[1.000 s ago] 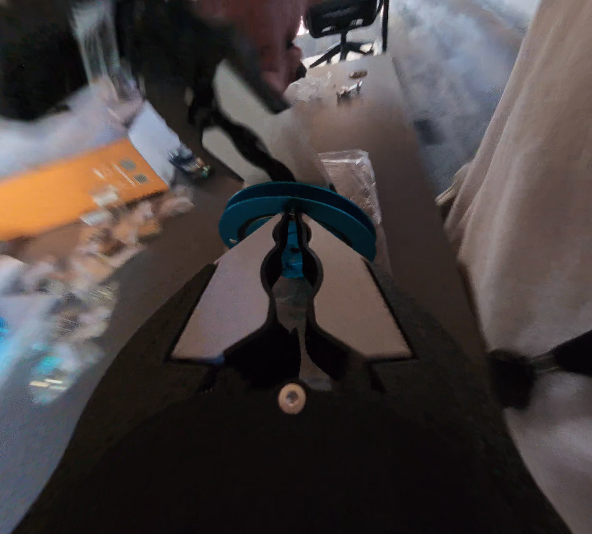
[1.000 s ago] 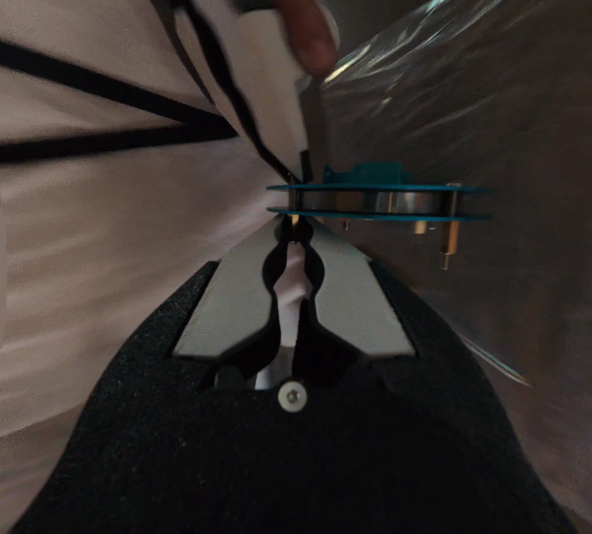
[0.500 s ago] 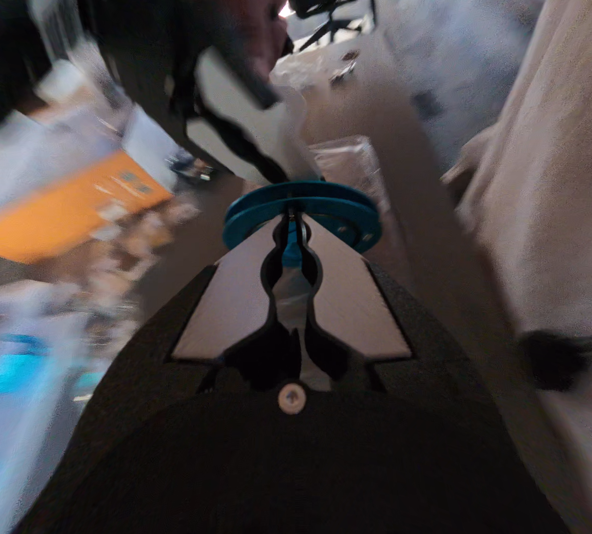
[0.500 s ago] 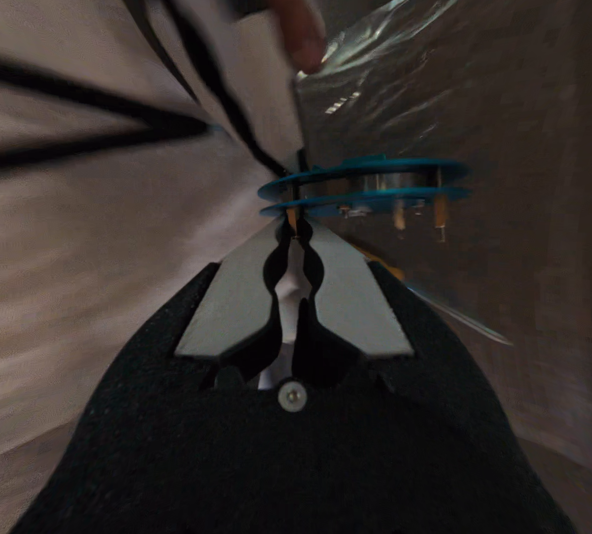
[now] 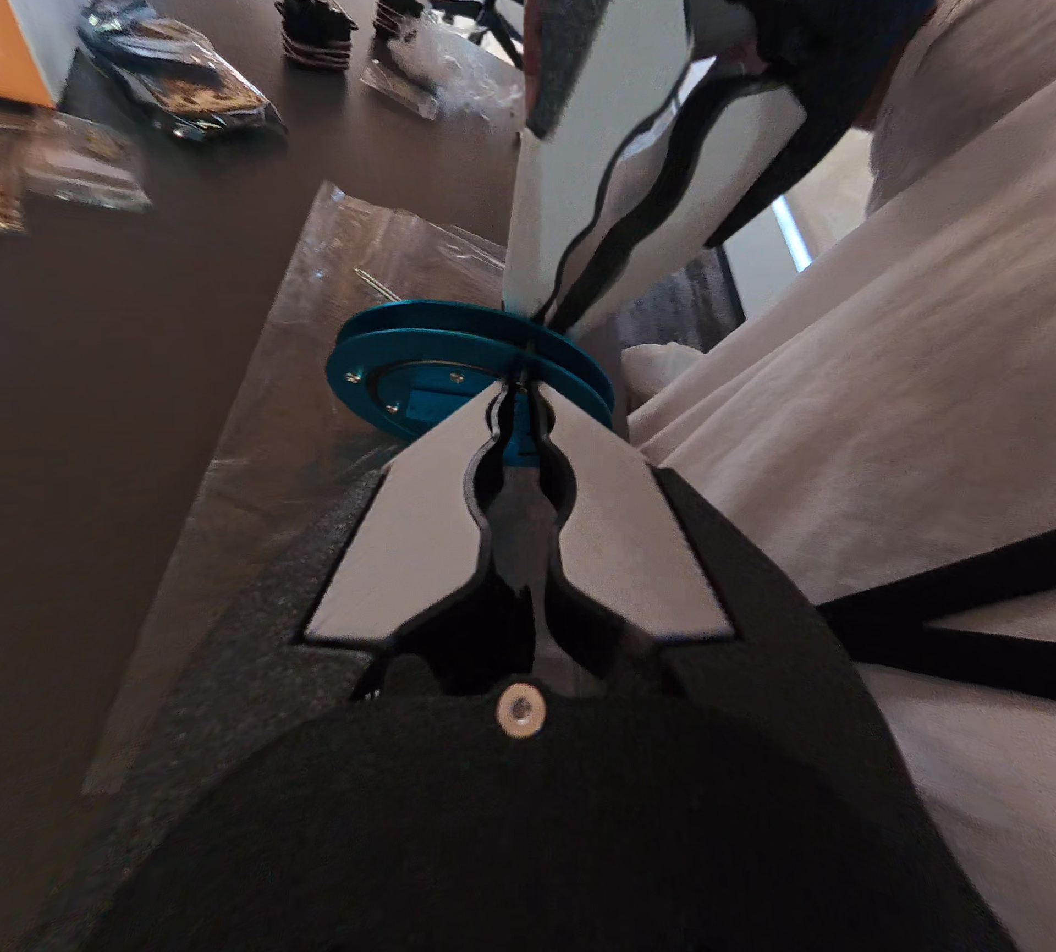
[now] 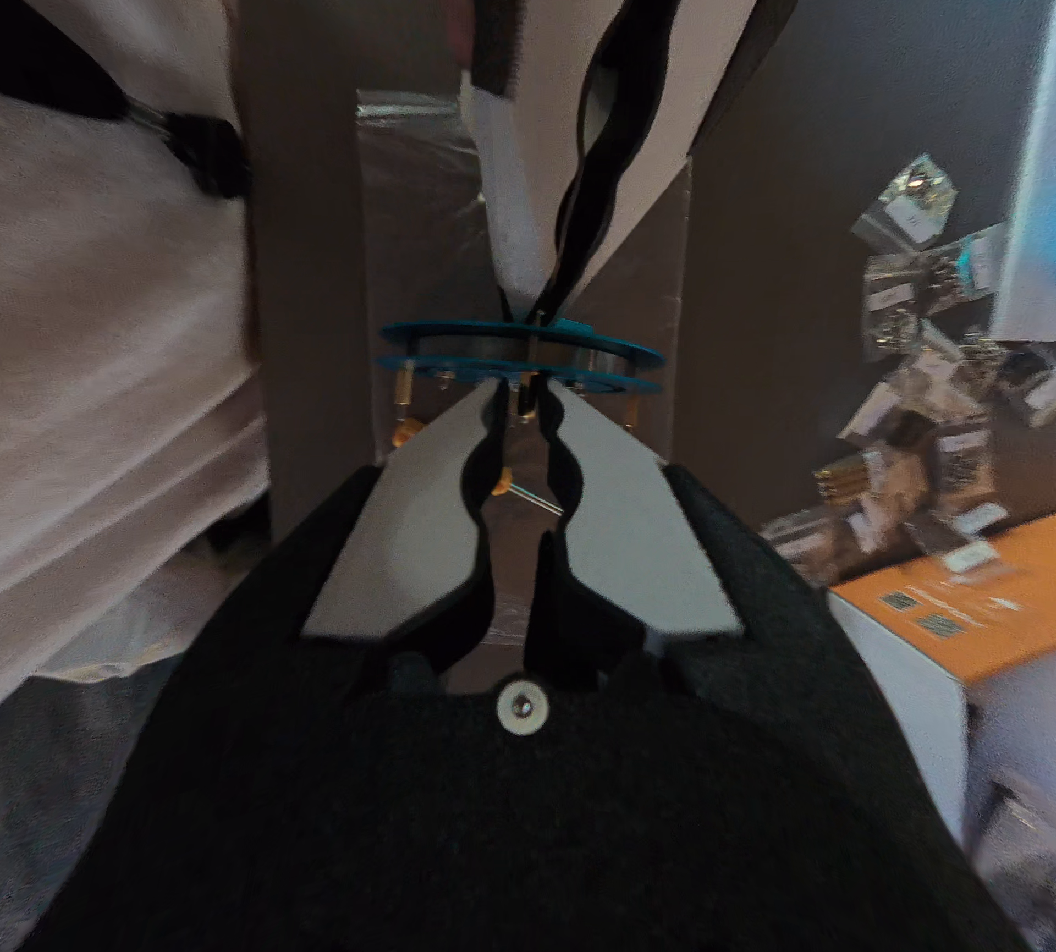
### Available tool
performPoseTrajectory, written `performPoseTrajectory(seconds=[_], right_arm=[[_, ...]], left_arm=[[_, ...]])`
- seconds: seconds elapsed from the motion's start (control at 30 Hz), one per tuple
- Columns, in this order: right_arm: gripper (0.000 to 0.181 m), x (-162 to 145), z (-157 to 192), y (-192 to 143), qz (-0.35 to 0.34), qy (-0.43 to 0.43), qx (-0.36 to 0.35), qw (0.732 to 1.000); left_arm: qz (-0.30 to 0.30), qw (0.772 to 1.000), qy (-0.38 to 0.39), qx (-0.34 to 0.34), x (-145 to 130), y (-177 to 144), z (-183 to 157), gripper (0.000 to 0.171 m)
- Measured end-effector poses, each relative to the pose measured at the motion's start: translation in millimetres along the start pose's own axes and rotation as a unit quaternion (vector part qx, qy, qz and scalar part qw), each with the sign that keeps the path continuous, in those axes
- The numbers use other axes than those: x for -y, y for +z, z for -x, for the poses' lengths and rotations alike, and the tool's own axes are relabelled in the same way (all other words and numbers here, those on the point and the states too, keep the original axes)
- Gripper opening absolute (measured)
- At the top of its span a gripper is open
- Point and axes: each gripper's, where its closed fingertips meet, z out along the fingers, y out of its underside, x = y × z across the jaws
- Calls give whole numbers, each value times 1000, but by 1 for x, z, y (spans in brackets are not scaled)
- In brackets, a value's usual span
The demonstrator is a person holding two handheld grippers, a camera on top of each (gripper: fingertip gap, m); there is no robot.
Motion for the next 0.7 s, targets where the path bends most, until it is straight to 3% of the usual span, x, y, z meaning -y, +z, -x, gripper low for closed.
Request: performPoseTrajectory(seconds=[0.07, 0.13, 0.2, 0.23, 0.3, 0.33, 0.37, 0.4, 0.47, 0.53, 0.63, 0.7], right_arm=[[4, -3, -5, 3, 11, -12, -17, 1000], [4, -4, -5, 4, 8, 36, 34, 999], [3, -4, 5, 3, -7, 123, 149, 981], [3, -4, 6, 2, -21, 179, 204, 962], [3, 0, 11, -1, -45, 315, 333, 887], [3, 2, 13, -2, -62, 340, 375, 860], [3, 3, 11, -2, -81, 341, 379, 857], [3, 3, 9, -1, -88, 322, 350, 875], [5, 0, 5, 2, -73, 214, 228, 947], [10, -2, -4, 2, -43, 96, 79, 991], [5, -2, -9, 2, -3, -13, -52, 999], [5, -3, -8, 3, 5, -16, -55, 998]], left_arm=[[-2, 1000, 23, 8, 1, 1, 0, 3], [-1, 984, 161, 71, 2, 2, 2, 3], [8, 934, 328, 141, 0, 4, -2, 2], [8, 895, 405, 186, 1, 5, 0, 2], [12, 813, 518, 265, 4, 4, 6, 3], [18, 783, 551, 287, 5, 3, 8, 3], [22, 783, 545, 298, 7, 2, 11, 3], [17, 817, 500, 285, 7, 1, 13, 3], [6, 907, 358, 220, 6, 1, 14, 3], [6, 968, 208, 141, 4, -1, 13, 4], [9, 995, 83, 56, 3, -1, 9, 4], [16, 997, 67, 34, 2, 0, 6, 4]])
